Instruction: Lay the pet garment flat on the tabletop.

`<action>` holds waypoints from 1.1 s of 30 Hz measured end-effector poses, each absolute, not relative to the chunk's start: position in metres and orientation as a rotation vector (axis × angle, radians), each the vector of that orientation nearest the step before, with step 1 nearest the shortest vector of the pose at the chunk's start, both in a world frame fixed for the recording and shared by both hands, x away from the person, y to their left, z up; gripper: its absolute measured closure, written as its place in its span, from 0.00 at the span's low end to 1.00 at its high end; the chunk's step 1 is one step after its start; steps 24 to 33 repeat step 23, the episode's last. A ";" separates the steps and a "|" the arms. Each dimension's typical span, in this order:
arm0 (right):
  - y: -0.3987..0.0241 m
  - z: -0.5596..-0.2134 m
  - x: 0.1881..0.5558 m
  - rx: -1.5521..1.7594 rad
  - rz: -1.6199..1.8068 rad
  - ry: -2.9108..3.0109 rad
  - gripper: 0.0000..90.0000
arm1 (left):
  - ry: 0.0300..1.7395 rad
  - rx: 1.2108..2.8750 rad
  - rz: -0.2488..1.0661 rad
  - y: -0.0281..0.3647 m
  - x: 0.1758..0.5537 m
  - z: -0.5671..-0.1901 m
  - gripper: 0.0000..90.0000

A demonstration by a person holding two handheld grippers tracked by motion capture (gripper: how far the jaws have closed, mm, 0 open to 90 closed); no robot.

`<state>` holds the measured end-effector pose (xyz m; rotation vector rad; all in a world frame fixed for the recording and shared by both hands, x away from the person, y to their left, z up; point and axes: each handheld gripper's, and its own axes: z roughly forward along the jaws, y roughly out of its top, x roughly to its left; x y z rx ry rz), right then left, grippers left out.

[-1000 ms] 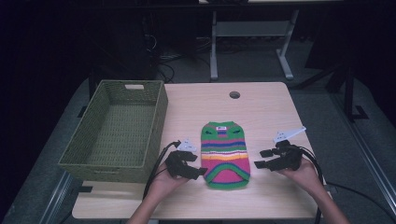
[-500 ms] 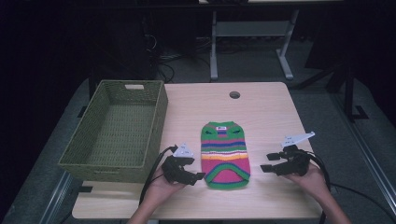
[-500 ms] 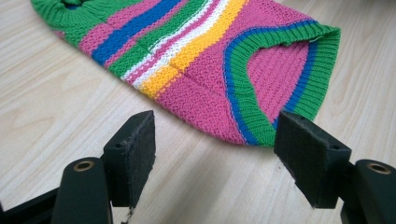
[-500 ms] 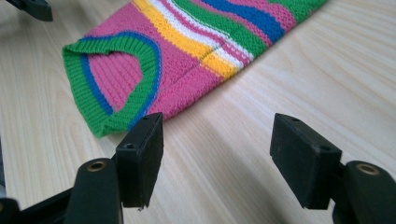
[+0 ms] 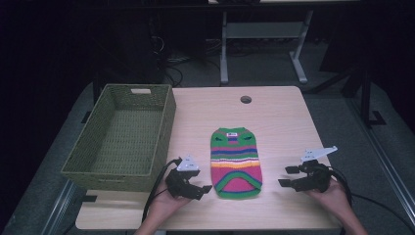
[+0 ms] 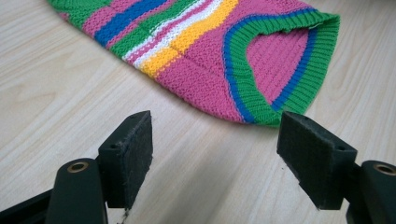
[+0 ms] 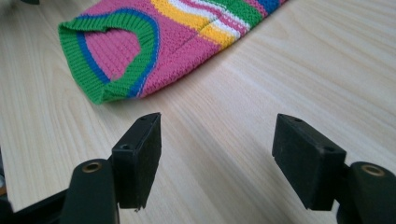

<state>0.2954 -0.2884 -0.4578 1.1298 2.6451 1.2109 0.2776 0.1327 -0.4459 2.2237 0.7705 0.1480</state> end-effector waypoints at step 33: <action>-0.313 -0.463 0.250 1.160 1.270 2.488 0.31 | 0.791 2.137 0.141 0.144 0.251 -0.446 0.27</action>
